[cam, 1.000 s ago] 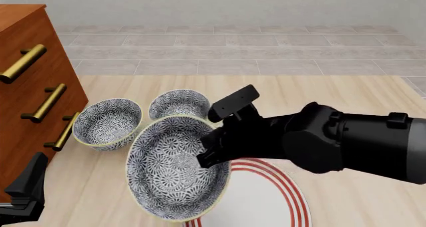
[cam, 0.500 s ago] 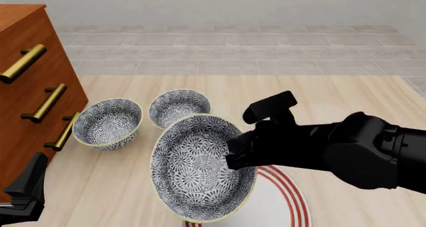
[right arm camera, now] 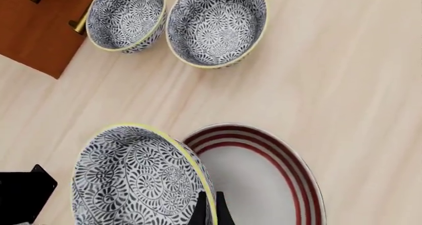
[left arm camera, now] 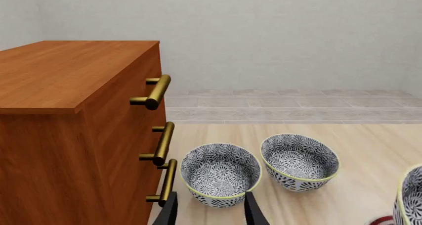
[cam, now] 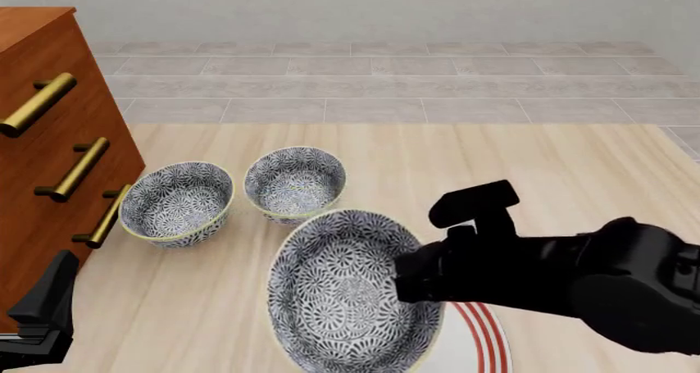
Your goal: Put the bowl at the front on the plate.
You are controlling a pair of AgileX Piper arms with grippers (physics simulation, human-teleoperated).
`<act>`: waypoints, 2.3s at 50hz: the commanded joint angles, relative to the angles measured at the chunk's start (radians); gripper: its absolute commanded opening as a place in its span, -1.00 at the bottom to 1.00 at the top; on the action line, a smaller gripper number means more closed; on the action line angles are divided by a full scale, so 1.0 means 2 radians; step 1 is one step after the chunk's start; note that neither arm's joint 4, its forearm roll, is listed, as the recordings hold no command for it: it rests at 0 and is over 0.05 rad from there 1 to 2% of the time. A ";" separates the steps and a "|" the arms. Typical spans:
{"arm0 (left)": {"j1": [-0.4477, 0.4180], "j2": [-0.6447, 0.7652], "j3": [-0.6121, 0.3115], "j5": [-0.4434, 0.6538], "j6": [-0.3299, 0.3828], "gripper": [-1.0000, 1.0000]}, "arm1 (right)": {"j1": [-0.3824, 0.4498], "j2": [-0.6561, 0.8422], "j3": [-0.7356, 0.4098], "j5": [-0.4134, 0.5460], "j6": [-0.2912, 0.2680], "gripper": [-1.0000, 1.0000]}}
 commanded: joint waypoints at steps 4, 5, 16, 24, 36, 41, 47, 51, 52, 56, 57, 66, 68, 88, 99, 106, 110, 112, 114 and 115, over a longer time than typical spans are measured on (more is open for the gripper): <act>0.000 0.000 0.000 0.000 0.000 1.00 | -0.006 -0.032 0.047 0.000 0.023 -1.00; 0.000 0.000 0.000 0.000 0.000 1.00 | -0.006 -0.032 0.047 0.000 0.023 -1.00; 0.000 0.000 0.000 0.000 0.000 1.00 | -0.013 -0.054 0.097 -0.010 0.036 -1.00; 0.000 0.000 0.000 0.000 0.000 1.00 | -0.015 -0.080 0.129 -0.010 0.047 -1.00; 0.000 0.000 0.000 0.000 0.000 1.00 | -0.014 -0.075 0.148 -0.029 0.054 -1.00; 0.000 0.000 0.000 0.000 0.000 1.00 | -0.015 -0.055 0.150 -0.048 0.054 -1.00; 0.000 0.000 0.000 0.000 0.000 1.00 | -0.015 -0.053 0.161 -0.058 0.056 -1.00; 0.000 0.000 0.000 0.000 0.000 1.00 | -0.013 -0.047 0.168 -0.071 0.057 -1.00; 0.000 0.000 0.000 0.000 0.000 1.00 | -0.013 -0.045 0.169 -0.074 0.057 -1.00; 0.000 0.000 0.000 0.000 0.000 1.00 | -0.011 -0.037 0.172 -0.085 0.059 -1.00; 0.000 0.000 0.000 0.000 0.000 1.00 | -0.013 -0.033 0.171 -0.087 0.057 -1.00; 0.000 0.000 0.000 0.000 0.000 1.00 | -0.014 -0.013 0.172 -0.105 0.055 -1.00; 0.000 0.000 0.000 0.000 0.000 1.00 | -0.014 -0.010 0.173 -0.108 0.055 -1.00; 0.000 0.000 0.000 0.000 0.000 1.00 | -0.023 0.011 0.161 -0.113 0.045 1.00; 0.000 0.000 0.000 0.000 0.000 1.00 | -0.026 0.009 0.148 -0.098 0.039 1.00; 0.000 0.000 0.000 0.000 0.000 1.00 | -0.029 0.006 0.133 -0.080 0.032 1.00; 0.000 0.000 0.000 0.000 0.000 1.00 | -0.035 0.000 0.121 -0.063 0.024 1.00; 0.000 0.000 0.000 0.000 0.000 1.00 | -0.037 0.001 0.114 -0.057 0.021 1.00; 0.000 0.000 0.000 0.000 0.000 1.00 | -0.038 0.002 0.110 -0.054 0.018 1.00; 0.000 0.000 0.000 0.000 0.000 1.00 | -0.041 0.003 0.101 -0.046 0.014 1.00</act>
